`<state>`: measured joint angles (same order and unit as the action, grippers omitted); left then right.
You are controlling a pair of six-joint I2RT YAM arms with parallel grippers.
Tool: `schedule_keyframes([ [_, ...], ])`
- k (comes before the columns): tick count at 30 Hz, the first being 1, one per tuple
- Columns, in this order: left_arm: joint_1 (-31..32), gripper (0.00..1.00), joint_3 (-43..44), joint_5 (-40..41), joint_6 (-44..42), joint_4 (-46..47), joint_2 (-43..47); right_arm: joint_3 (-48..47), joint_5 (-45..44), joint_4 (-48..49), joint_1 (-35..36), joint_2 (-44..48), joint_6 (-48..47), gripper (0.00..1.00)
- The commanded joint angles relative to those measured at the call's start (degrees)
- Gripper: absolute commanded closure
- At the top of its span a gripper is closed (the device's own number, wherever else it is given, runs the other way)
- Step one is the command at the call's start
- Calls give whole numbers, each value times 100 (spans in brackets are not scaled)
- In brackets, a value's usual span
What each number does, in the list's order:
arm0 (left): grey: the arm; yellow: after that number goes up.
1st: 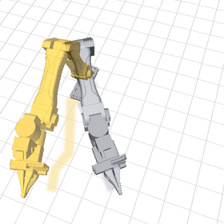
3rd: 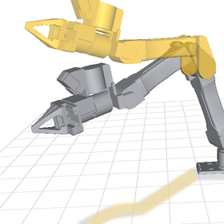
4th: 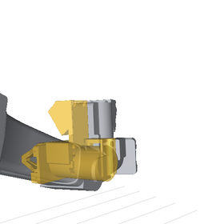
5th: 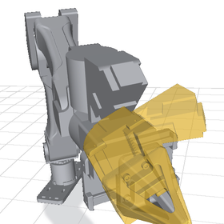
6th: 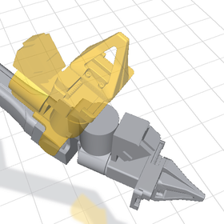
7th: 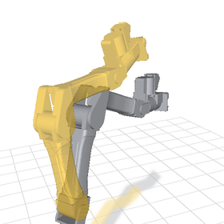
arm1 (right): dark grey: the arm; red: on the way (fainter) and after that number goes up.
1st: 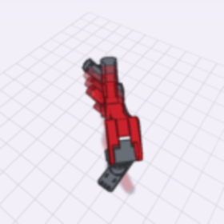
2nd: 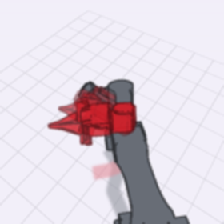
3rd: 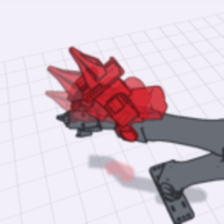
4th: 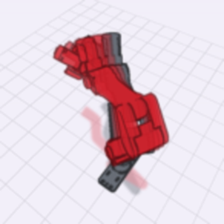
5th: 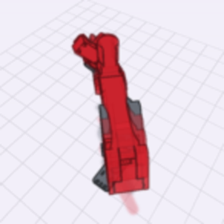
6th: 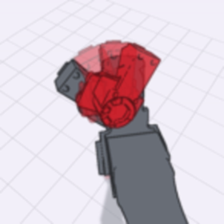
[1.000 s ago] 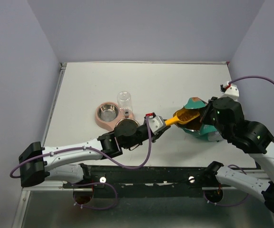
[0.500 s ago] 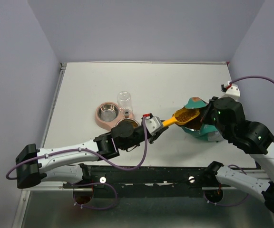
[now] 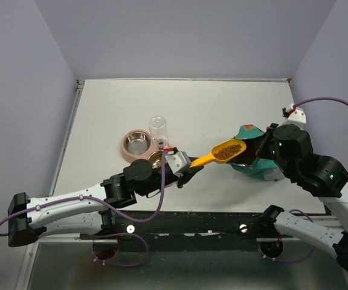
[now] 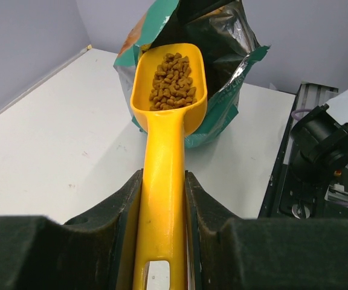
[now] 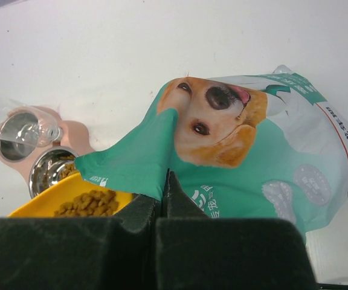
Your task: Serve the pet food
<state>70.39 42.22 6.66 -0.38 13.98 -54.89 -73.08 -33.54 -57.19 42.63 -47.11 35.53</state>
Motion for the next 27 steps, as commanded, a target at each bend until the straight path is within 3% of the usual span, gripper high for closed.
schedule_keyframes([
  [1, -25, 100, -126, 477, 12, -78, 681, -224, -232, 305, 8, 264, 24, 100],
  [12, 19, 100, -223, 766, 109, -1186, 1718, -163, -162, 322, 8, 273, 59, 100],
  [21, 10, 100, -433, 2856, 222, -1600, 2079, -180, -144, 322, 8, 299, 77, 100],
  [27, 1, 100, -697, 3894, 162, -1214, 2114, -198, -100, 270, 8, 308, 68, 100],
])
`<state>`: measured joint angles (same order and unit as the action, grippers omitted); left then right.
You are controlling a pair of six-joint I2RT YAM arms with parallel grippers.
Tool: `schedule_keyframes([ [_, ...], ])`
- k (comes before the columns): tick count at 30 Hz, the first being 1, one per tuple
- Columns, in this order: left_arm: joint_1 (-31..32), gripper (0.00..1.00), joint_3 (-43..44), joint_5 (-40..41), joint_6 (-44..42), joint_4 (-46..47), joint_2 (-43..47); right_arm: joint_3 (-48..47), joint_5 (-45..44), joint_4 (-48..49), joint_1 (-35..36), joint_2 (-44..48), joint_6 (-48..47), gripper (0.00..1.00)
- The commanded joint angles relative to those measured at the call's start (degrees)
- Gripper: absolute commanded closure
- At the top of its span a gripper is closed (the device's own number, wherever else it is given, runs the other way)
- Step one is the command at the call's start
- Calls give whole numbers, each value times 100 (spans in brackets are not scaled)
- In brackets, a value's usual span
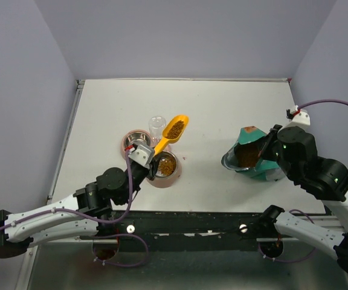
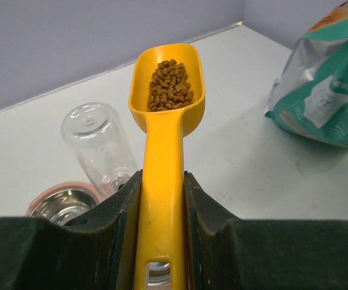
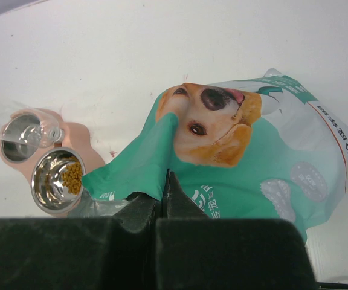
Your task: Serve the pet food
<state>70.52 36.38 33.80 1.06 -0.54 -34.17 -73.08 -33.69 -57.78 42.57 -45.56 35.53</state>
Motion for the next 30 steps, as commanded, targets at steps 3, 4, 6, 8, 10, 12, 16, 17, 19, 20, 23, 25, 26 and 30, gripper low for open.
schedule_keyframes([
  [3, -30, 100, -201, 1672, -9, 317, 60, -215, -59, 337, 15, 153, 33, 100],
  [4, -38, 100, -219, 1761, -9, 335, 95, -216, -58, 329, 15, 153, 24, 100],
  [6, -39, 100, -254, 1945, -1, 326, 148, -224, -67, 329, 15, 144, 7, 100],
  [8, -38, 100, -307, 1876, 44, 264, 279, -216, -41, 355, 6, 127, -37, 100],
  [10, -47, 100, -325, 1657, 95, 82, 463, -207, -24, 372, 6, 109, -63, 100],
  [12, -47, 100, -290, 1725, 157, -173, 543, -198, 3, 390, 6, 118, -90, 100],
  [16, -47, 100, -254, 2085, 421, -605, 692, -163, 12, 408, 15, 153, -55, 100],
  [17, -47, 100, -254, 2226, 526, -693, 701, -163, 21, 408, 15, 161, -46, 100],
  [19, -56, 100, -202, 2498, 780, -965, 632, -163, 29, 408, 6, 179, -29, 100],
  [20, -56, 100, -167, 2569, 956, -1114, 579, -163, 38, 408, 15, 188, -37, 100],
  [23, -214, 100, -96, 2771, 1456, -1491, 386, -189, 47, 399, 15, 188, -55, 100],
  [25, -415, 100, 9, 2860, 2158, -2053, 210, -224, 56, 381, 15, 170, -81, 100],
  [26, -521, 100, 9, 2895, 2553, -2282, 166, -233, 47, 373, 15, 170, -90, 100],
  [30, -698, 100, -341, 2790, 2506, -1689, 174, -268, 38, 381, 15, 170, -99, 100],
])
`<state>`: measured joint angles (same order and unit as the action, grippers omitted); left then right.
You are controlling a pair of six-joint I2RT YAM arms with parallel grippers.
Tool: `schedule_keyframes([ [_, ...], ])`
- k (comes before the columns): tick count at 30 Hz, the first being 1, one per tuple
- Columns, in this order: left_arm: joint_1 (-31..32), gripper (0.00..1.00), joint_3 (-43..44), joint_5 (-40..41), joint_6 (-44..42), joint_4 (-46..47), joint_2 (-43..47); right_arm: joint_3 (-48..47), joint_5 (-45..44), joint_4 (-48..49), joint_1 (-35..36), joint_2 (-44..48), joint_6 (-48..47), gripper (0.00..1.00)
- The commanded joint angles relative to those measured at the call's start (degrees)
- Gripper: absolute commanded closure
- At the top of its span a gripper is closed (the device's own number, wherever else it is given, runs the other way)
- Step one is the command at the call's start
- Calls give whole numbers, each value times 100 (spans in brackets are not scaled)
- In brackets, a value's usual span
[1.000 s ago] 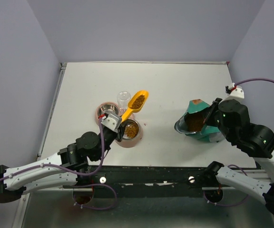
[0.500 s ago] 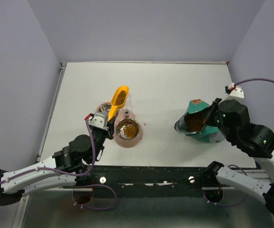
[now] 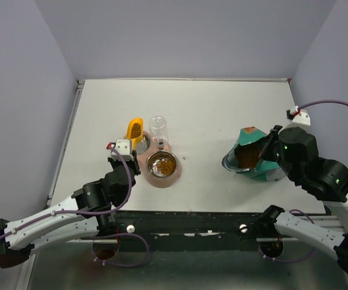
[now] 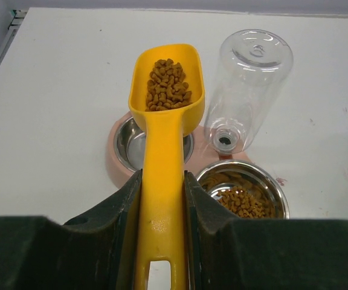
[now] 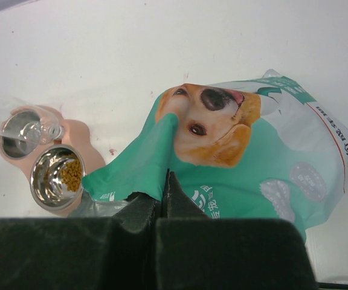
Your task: Serve the pet food
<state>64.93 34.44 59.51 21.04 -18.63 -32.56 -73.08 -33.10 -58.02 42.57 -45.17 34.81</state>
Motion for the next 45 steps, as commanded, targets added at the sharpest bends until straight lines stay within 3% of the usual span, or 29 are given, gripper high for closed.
schedule_keyframes([
  [1, -164, 100, -200, 176, 463, 219, -31, -268, -3, 388, 15, 140, -18, 100],
  [20, -463, 100, -921, -510, 1280, 448, -400, -163, -91, 467, 15, 210, -97, 100],
  [35, -806, 100, -799, -1178, 2756, -816, -743, -207, -144, 441, 6, 280, -185, 100],
  [45, -1192, 100, -219, -1916, 2827, -1318, -1156, -31, -197, 432, 15, 535, -71, 100],
])
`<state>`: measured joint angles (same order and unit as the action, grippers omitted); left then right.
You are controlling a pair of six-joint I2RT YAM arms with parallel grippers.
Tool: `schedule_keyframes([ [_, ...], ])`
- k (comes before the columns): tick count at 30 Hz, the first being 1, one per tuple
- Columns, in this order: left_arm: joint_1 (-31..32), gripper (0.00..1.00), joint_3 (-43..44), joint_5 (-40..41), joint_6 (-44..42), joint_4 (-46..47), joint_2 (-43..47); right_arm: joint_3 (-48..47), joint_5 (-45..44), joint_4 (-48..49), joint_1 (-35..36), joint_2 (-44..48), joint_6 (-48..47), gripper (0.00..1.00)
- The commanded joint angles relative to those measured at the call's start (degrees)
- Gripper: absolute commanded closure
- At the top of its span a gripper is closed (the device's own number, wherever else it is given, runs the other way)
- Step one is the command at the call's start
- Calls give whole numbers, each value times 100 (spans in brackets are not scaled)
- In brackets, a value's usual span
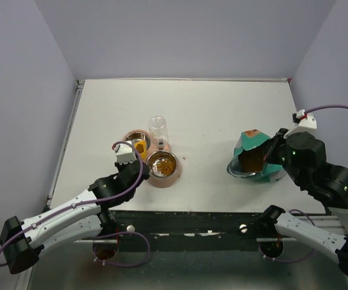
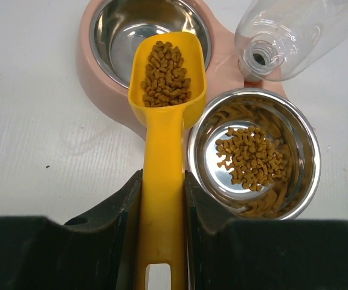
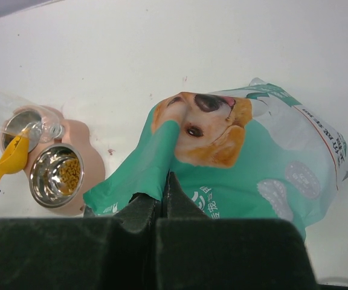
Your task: Serve the pet food
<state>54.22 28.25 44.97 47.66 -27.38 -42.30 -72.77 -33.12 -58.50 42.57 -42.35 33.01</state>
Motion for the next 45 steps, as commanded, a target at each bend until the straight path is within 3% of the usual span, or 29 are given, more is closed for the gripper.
schedule_keyframes([
  [1, -148, 100, 514, -524, 147, -522, -216, -53, -194, 480, 15, 271, 109, 100],
  [17, -877, 100, 1622, -1412, -160, -1604, -814, -88, -317, 533, 15, 429, -23, 100],
  [45, -2521, 100, 3099, -3548, -1558, -2729, -1746, -70, -458, 594, 15, 552, -102, 100],
])
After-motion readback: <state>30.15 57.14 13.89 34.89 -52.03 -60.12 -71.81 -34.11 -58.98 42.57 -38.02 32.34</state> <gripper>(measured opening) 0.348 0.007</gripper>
